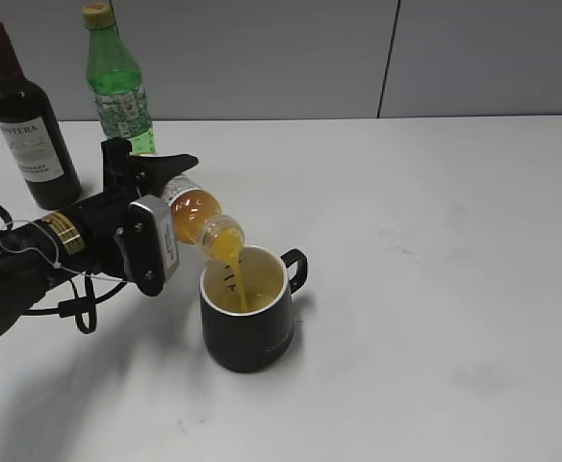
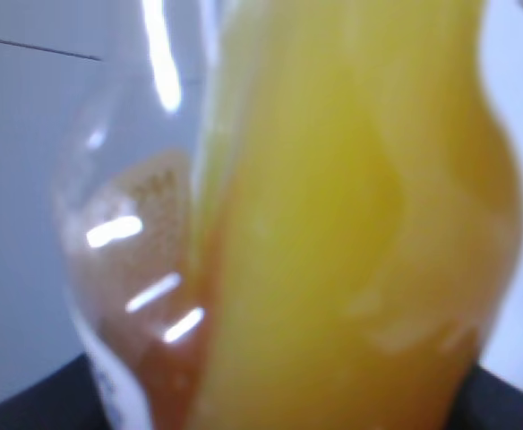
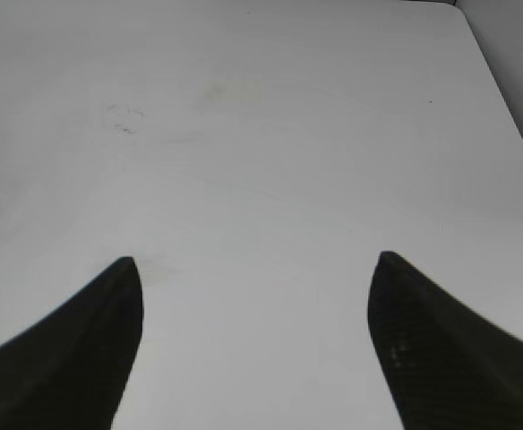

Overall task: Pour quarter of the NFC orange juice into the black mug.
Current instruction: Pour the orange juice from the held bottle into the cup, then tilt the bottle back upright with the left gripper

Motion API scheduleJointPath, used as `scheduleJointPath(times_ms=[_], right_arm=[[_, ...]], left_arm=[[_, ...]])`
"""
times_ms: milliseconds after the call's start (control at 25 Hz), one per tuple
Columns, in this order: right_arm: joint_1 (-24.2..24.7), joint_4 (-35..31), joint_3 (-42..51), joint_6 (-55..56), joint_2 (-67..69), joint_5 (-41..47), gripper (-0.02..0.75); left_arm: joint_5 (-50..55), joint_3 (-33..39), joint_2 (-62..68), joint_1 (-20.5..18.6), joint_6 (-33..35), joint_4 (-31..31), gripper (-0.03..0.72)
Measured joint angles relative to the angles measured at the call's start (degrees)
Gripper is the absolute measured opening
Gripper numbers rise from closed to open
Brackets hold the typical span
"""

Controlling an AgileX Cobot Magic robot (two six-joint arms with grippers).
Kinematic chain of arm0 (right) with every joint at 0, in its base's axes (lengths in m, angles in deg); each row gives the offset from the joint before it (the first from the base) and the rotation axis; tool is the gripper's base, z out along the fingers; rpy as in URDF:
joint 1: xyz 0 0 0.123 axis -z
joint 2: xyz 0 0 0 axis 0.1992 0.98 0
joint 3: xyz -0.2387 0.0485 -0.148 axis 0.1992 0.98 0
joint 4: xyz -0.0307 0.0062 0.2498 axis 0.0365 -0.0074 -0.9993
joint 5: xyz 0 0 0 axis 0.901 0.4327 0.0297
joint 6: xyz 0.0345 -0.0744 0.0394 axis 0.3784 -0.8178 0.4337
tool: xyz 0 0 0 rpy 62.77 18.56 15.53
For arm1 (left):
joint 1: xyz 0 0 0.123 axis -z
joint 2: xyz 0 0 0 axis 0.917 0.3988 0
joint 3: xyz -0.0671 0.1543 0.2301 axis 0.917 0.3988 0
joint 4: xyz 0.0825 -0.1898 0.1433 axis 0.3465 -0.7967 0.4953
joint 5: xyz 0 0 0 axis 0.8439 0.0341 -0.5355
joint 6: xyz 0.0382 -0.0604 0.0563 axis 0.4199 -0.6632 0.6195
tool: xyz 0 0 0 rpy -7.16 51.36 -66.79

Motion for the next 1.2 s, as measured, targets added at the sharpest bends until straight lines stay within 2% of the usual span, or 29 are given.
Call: scheduleJointPath(times_ms=[1200], right_arm=[[0.0,0.0,0.0,0.0,0.0,0.0,0.594]], left_arm=[[0.0,0.0,0.0,0.0,2.67,0.29,0.469]])
